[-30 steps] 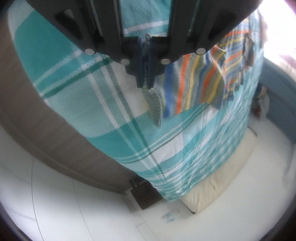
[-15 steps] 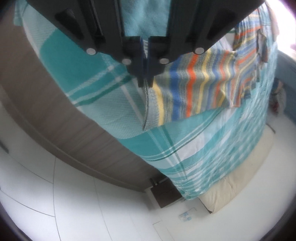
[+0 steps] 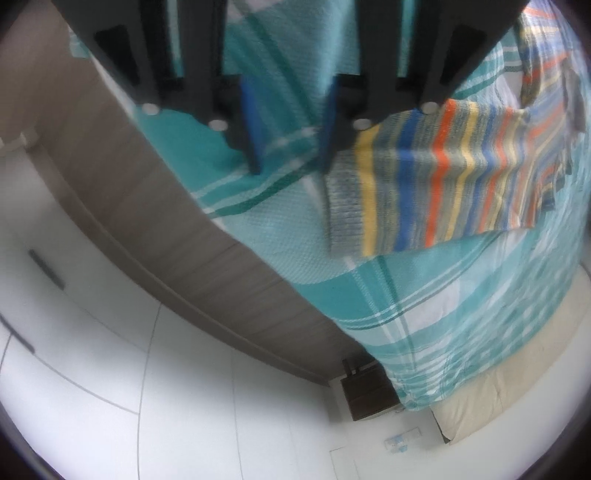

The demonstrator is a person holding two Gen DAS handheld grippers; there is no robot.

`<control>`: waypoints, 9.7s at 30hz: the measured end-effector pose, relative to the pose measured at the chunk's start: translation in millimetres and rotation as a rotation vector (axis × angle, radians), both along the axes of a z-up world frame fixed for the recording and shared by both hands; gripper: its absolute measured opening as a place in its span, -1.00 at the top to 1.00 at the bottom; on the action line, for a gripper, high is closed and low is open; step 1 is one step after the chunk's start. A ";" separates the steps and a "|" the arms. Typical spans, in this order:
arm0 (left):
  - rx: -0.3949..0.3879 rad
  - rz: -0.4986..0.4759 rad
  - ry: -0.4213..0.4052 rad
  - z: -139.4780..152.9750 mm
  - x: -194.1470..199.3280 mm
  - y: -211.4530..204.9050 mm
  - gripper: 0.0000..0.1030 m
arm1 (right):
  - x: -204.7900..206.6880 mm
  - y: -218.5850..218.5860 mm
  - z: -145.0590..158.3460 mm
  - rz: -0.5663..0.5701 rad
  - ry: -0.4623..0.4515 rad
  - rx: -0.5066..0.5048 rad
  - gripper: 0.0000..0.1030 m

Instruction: Fold small clothes

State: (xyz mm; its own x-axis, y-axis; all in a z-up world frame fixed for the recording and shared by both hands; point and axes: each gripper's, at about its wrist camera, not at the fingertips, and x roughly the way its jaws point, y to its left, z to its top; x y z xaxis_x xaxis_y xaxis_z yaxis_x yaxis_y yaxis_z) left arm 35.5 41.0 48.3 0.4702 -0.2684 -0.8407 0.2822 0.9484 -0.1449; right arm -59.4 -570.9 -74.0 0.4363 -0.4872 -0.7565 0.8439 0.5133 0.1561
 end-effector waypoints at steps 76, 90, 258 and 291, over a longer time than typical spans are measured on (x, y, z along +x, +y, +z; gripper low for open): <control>-0.076 0.650 -0.017 -147.0 203.9 194.5 -0.28 | 46.9 202.1 -8.7 0.493 -0.077 -0.239 -0.31; 0.166 0.377 -0.033 -178.9 183.0 100.6 -0.93 | 31.9 170.6 -16.2 0.326 -0.071 -0.209 -0.46; 0.123 0.537 -0.362 -123.9 147.6 118.2 -0.99 | 165.9 147.5 176.4 0.714 -0.227 -0.006 0.93; 0.197 0.391 -0.202 -161.2 170.5 90.6 -0.99 | 145.9 197.9 -2.1 0.751 -0.038 0.108 0.01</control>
